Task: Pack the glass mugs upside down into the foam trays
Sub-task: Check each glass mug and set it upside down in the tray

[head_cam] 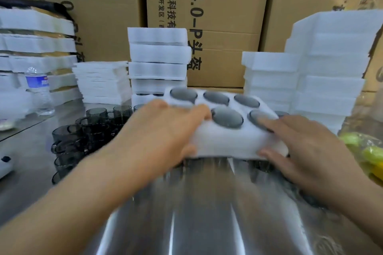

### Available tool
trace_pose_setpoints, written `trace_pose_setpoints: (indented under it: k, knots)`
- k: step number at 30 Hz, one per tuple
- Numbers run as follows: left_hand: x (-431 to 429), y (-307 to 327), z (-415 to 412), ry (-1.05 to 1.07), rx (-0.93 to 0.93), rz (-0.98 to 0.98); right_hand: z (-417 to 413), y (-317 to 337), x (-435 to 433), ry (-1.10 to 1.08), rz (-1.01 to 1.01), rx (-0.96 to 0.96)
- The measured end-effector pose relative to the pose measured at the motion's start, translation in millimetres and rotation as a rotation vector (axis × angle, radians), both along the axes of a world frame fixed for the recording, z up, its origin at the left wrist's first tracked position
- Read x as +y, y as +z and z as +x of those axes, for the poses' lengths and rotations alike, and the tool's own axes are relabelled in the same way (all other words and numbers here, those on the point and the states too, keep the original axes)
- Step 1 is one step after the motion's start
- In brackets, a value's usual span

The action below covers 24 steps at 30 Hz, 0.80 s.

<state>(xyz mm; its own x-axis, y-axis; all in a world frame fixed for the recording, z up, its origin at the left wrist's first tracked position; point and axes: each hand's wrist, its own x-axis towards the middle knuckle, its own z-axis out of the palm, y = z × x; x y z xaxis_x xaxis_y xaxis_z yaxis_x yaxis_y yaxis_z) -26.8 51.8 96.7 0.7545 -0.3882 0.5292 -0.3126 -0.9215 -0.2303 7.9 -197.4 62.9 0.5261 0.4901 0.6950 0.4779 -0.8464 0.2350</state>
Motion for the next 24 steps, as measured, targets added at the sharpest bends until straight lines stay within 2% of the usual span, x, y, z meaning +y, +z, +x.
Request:
trace_pose_setpoints:
  k: [2, 5, 9, 13, 17, 21, 24]
  knots:
    - [-2.0, 30.4, 38.3, 0.036, -0.024, -0.028, 31.8, 22.0, 5.6, -0.066, 0.018, 0.044]
    - [-1.5, 62.8, 101.5, 0.067, -0.034, 0.073, 88.6, 51.1, 12.3, -0.158, 0.07, 0.131]
    - [9.0, 83.1, 167.9, 0.065, 0.009, 0.15, 152.3, 73.3, 22.9, -0.157, 0.113, 0.248]
    - [7.4, 77.8, 210.8, 0.07, -0.014, 0.352, 203.8, 71.9, 38.7, -0.296, 0.033, 0.364]
    - [-7.5, 49.9, 238.3, -0.021, -0.117, 0.521, 240.4, 57.0, 42.0, -0.412, -0.039, 0.37]
    - [-9.5, 27.8, 260.7, -0.104, -0.186, 0.543, 264.2, 41.5, 39.6, -0.475, -0.064, 0.332]
    - [-5.2, 18.9, 280.1, -0.109, -0.164, 0.473, 276.4, 33.1, 41.7, -0.53, -0.075, 0.273]
